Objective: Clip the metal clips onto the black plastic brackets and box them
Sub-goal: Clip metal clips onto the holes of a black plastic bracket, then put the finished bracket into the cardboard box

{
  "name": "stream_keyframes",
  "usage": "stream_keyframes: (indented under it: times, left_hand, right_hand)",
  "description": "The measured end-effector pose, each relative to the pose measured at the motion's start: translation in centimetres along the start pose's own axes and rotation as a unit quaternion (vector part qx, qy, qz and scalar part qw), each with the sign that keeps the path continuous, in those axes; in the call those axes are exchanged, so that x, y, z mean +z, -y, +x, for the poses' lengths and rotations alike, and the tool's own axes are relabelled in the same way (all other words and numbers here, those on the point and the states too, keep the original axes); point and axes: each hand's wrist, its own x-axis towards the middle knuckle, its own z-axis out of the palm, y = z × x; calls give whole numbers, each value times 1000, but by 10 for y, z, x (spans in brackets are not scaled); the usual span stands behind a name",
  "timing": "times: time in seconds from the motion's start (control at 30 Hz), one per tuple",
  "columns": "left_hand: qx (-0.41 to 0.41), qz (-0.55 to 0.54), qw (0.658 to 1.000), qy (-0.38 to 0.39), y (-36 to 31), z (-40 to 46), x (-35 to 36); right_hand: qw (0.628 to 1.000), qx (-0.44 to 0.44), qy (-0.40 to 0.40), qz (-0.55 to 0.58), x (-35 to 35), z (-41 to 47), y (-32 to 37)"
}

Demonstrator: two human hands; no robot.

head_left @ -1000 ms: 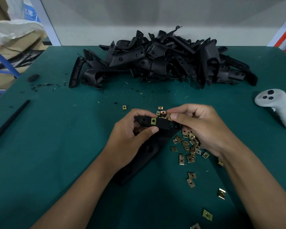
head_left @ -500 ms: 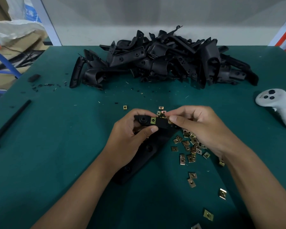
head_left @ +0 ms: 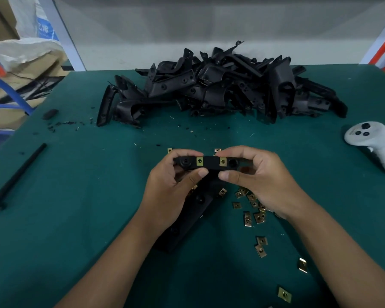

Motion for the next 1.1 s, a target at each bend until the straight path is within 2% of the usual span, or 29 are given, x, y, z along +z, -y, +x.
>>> stream_keyframes:
  times: [0.1,0.23,0.5,0.6,0.7,0.8,0.93,1.1]
  left_hand:
    - [11,-18,1000,-16,-2,0,2]
    - [38,-29,998,-33,-5,-2,3]
    - [53,-1,998,-29,-17,-12,9]
    - [55,14,998,-33,-33,-23,22]
    - [64,21,998,14,-52,-35,57]
    - [54,12,992,115,-70,-53,117]
    - [79,9,964,255,-85,-95,214]
    - [86,7,917,388,-90,-165,305]
  right_hand:
    - [999,13,31,28,1,-1,0]
    - [996,58,65,-8,6,-2,0]
    - [994,84,65,-40,-10,-7,25]
    - [994,79,54,-45,-23,-35,44]
    - [996,76,-47,-12,-40,-93,51]
    - [976,63,-208,35,-55,-167,47]
    - [891,52,-439,103,-70,-274,40]
    - [789,84,-594,133,-86,-391,37]
